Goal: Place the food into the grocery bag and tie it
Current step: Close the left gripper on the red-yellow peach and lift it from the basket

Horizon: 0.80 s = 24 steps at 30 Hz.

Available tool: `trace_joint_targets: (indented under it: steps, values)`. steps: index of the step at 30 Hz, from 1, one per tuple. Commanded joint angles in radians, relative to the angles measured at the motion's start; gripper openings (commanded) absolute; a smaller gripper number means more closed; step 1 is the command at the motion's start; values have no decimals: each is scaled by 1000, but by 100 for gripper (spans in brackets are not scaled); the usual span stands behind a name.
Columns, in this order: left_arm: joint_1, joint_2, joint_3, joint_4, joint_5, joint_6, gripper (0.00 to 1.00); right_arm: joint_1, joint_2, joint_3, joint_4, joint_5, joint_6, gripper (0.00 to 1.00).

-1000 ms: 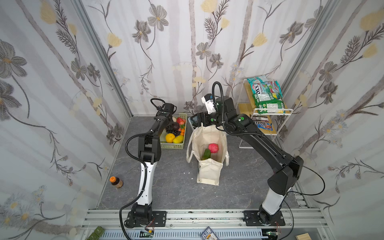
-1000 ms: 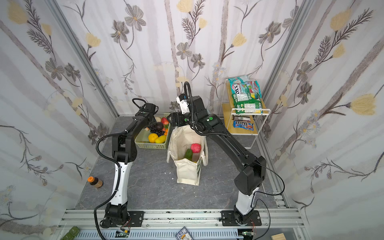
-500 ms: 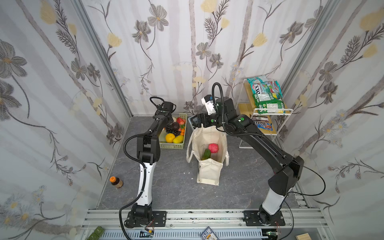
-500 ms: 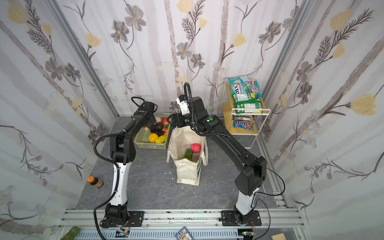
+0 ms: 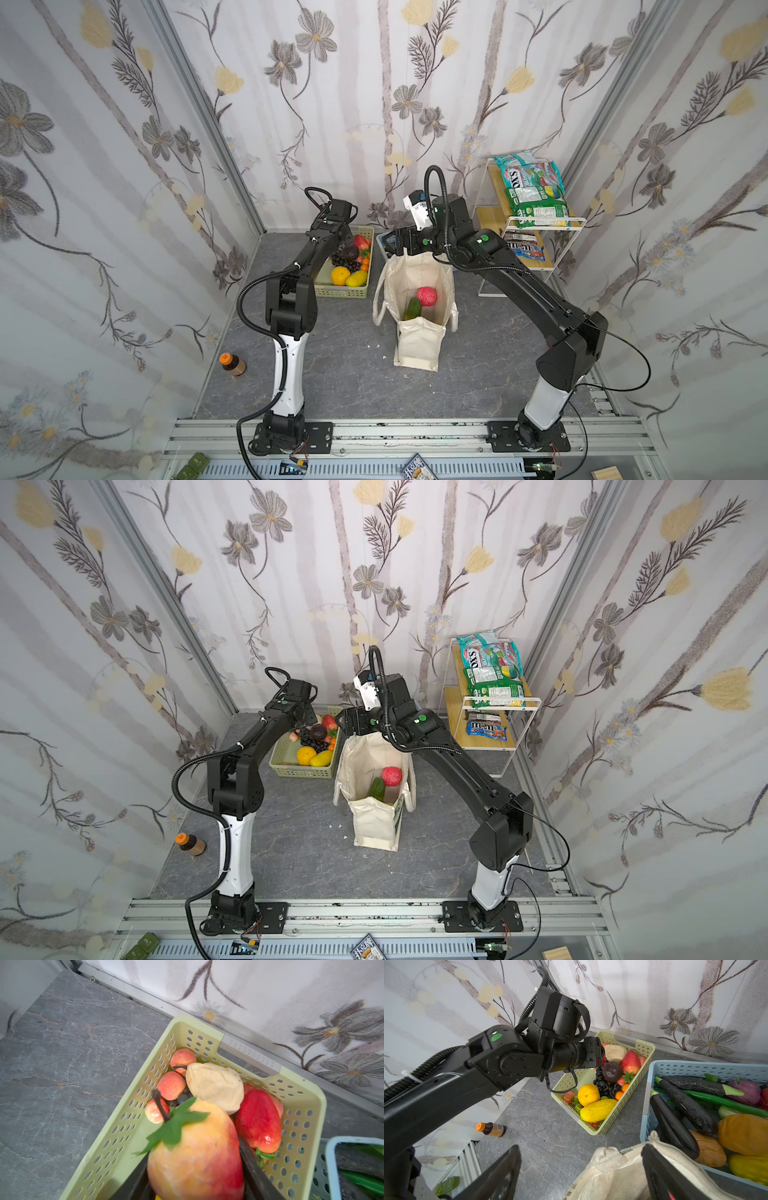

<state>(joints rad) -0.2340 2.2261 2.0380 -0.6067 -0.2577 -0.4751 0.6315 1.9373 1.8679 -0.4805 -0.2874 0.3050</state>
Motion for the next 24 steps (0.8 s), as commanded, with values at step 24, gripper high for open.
trace_joint_targets:
  steps: [24]
  values:
    - [-133,-314,-166,132,106,-24,56,-11,-91,-77,-38,-21,-60,90]
